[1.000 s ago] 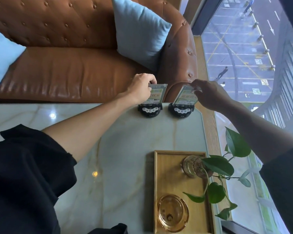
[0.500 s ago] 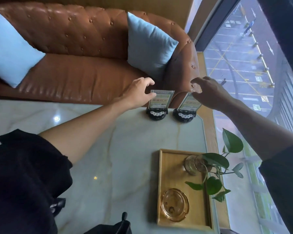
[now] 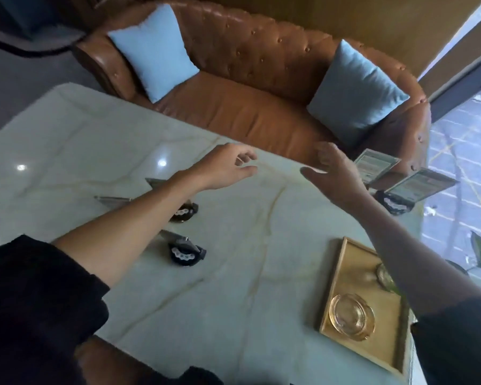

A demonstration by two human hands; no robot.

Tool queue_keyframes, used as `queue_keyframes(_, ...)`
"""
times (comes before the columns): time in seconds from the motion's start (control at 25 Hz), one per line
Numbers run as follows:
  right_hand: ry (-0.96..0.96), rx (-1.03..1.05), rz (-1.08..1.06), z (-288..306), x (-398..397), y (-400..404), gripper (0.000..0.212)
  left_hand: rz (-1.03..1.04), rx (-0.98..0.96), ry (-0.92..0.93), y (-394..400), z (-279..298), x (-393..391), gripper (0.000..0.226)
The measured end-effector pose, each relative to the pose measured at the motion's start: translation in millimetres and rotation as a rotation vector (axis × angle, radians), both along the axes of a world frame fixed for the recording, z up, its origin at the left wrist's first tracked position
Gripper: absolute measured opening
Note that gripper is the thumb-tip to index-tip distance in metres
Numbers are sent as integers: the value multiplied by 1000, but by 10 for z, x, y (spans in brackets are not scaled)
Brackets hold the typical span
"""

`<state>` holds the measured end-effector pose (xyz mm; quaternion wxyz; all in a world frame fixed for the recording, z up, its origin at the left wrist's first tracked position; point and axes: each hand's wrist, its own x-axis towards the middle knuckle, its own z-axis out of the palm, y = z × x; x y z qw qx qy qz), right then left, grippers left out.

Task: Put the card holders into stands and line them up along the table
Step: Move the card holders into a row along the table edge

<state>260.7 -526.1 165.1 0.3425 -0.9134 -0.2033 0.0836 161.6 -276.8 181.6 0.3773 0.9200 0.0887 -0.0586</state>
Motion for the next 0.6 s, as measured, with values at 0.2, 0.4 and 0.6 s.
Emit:
queue_keyframes(0.2, 262, 112, 145, -385, -1032, 879, 69, 119, -61, 110, 699, -272, -947, 42)
queue_keyframes(0.4, 387, -32, 376, -709, -1688, 1476, 66, 112, -57, 225, 1169, -590, -1545, 46)
queue_keyframes(0.6, 315, -166, 394, -989, -1925, 1746, 23, 131, -110, 270, 1344, -1050, -1774, 30)
